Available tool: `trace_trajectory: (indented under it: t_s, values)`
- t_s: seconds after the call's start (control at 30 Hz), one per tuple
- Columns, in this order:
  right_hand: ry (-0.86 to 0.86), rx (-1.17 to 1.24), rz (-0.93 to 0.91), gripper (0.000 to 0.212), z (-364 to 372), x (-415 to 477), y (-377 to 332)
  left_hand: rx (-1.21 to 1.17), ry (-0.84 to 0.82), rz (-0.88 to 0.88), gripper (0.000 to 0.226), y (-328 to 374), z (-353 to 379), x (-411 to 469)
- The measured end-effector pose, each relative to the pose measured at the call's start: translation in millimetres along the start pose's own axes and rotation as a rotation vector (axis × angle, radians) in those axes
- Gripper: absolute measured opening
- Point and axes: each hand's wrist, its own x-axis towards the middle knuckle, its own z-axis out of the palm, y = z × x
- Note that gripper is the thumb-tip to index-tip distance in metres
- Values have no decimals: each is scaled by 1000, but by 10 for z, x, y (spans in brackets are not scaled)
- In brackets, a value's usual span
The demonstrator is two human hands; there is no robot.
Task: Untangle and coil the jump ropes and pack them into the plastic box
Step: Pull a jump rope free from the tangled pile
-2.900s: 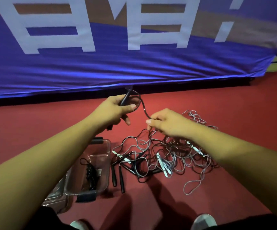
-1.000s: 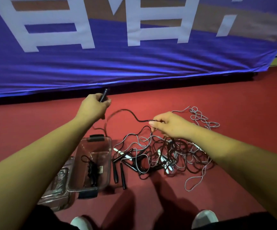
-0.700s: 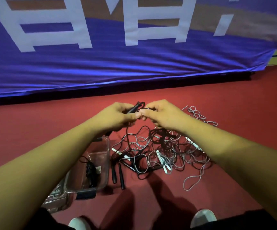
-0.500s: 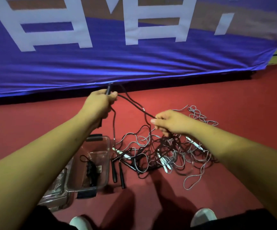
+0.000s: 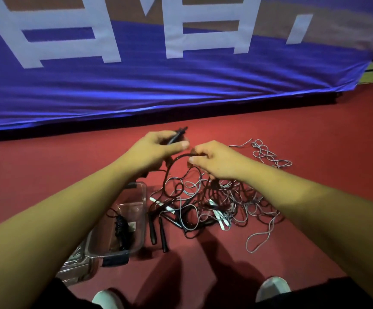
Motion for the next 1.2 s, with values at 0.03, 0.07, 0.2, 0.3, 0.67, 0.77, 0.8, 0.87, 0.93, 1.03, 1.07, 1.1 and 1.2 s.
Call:
trace_trajectory:
  t_s: [0.03,0.07,0.2,0.3,0.67,0.77,0.8,0.87,0.93,1.03,1.07,1.1,1.2]
  values:
    - [26,-5,-4,20,-3,15,-21,62,-51,-7,24,18,24,-13]
    - [44,-24,-3,20,-13,23,-24,131,-76,-11,26,24,24,-12]
    - [16,53,29,26,-50,11,28,251,71,-28,27,54,-29,9]
    - [-3,17,69,28,-41,36,190,121,284,-55,28,40,-68,98]
    - [-55,-59,206,30,-128,-52,475,461,535,-168,11,-250,-607,136]
    - [-59,-101,85,30,-74,-26,250,237,420,-51,11,-122,-361,147]
    - [-52,-107,47,30,-55,-12,183,132,317,-43,14,-72,-249,134]
    - [-28,-82,-7,29,-34,29,74,43,83,-65,21,-14,-47,84]
    - [-2,-35,-32,26,-41,57,3,77,-71,-74,30,-19,74,37]
    - [-8,14,-22,25,-61,53,-4,146,5,-69,28,-6,87,83]
    - [-14,58,1,26,-65,48,30,117,85,-78,26,10,64,108]
    - [-13,100,23,26,-71,43,75,63,176,-87,26,14,32,140]
    - [-9,134,49,25,-64,33,217,-38,386,-108,28,8,-51,180]
